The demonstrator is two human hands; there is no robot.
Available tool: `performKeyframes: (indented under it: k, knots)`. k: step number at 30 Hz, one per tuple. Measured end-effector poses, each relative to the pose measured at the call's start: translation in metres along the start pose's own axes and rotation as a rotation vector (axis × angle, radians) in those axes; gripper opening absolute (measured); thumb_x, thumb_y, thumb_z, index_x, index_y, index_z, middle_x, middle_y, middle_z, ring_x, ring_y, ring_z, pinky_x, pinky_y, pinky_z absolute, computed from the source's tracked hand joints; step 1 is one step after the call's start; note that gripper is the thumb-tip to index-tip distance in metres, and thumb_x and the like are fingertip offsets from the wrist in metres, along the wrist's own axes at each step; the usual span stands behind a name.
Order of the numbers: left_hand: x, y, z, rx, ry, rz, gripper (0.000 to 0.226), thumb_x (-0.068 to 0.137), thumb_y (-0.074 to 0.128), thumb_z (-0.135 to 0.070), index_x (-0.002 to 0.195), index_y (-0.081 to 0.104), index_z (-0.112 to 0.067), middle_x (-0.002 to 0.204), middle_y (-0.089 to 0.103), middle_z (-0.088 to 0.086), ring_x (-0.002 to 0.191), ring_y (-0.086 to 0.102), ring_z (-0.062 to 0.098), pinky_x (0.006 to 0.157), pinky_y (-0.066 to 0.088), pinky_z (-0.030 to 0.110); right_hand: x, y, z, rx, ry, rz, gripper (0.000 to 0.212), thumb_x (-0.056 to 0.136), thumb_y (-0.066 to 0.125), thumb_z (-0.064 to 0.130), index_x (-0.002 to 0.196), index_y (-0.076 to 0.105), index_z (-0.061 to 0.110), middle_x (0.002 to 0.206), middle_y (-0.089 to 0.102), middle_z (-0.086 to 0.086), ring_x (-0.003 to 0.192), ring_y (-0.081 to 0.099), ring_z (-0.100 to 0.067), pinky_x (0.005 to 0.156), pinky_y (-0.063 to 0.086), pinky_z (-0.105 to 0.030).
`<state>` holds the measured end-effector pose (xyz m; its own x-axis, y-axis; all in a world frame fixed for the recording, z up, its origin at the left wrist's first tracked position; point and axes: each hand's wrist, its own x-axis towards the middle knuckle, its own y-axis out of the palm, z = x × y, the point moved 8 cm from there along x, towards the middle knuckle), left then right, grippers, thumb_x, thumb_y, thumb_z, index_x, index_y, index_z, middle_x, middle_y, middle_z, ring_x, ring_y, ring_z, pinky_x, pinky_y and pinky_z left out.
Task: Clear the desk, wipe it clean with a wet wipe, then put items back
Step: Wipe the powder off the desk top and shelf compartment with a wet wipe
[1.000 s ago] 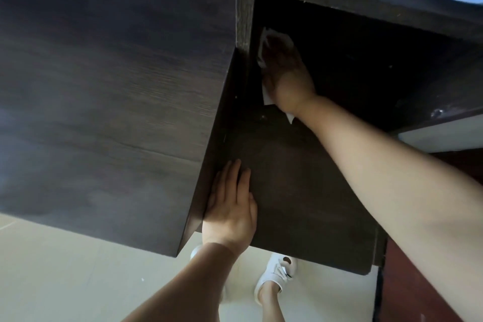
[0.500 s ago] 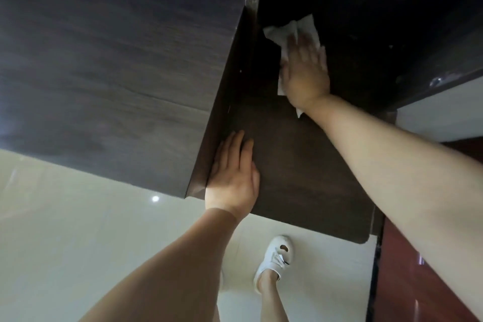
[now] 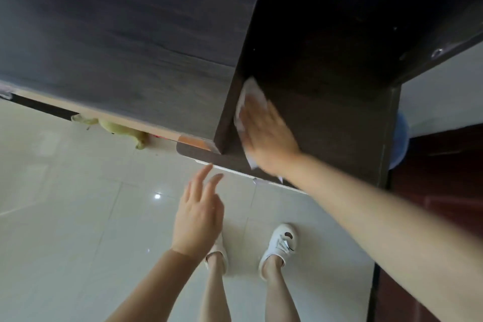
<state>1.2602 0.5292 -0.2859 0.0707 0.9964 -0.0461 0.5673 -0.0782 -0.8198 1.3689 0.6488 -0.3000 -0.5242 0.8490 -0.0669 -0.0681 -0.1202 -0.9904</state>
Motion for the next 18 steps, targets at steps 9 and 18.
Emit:
performKeyframes:
  k: [9,18]
  knots:
    - [0.035,-0.026,0.059,-0.625,-0.656,-0.101,0.053,0.088,0.033,0.002,0.139,0.034,-0.014,0.141,0.043,0.001,0.130,0.038,0.013,0.106,0.029,0.027,-0.071,0.000,-0.026,0.014,0.143,-0.018,0.049,0.099,0.018,0.030,0.139,0.033,0.007,0.146,0.038,-0.016,0.139,0.028,-0.024,0.115,0.009,-0.038]
    - [0.026,-0.023,0.066,-0.787,-0.700,-0.012,0.051,0.092,0.030,0.001,0.139,0.035,-0.016,0.141,0.043,-0.001,0.127,0.039,0.008,0.101,0.031,0.025,-0.074,0.008,0.068,0.062,-0.114,-0.112,0.046,0.089,0.036,0.005,0.134,0.045,0.009,0.141,0.048,-0.006,0.132,0.041,-0.018,0.113,0.022,-0.029]
